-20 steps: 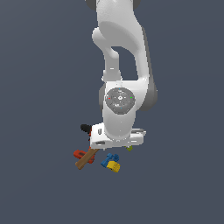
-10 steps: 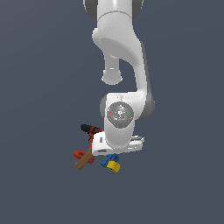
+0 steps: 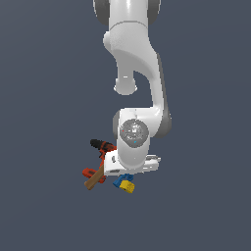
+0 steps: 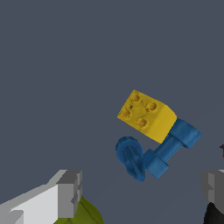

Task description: Pick up a designated object from a clutter of objects.

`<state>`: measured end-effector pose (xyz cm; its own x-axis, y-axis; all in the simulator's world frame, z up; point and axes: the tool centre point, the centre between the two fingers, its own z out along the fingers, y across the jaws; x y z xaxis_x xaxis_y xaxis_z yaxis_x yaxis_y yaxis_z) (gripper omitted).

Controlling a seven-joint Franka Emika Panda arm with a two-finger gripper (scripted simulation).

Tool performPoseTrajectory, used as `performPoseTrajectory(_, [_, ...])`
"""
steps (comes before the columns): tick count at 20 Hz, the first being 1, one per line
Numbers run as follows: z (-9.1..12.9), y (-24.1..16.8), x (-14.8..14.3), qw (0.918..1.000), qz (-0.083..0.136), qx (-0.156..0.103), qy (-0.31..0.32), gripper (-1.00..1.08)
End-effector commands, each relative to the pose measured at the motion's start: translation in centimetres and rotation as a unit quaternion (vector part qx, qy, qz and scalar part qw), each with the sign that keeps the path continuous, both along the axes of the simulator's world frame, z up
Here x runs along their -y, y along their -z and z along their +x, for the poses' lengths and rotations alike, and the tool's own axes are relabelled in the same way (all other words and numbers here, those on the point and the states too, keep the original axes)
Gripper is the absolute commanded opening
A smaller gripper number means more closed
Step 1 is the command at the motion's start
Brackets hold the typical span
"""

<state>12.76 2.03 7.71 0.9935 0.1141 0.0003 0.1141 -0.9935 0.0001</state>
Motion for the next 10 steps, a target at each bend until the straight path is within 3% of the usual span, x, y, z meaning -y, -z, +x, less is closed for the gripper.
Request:
performPoseTrajectory(1, [-0.1,1.4,0.0,1.0000,0.000,0.000,0.000,1.00])
performPoseTrajectory(10, [0.0,3.5,0.0,1.0000,0.000,0.000,0.000,1.00])
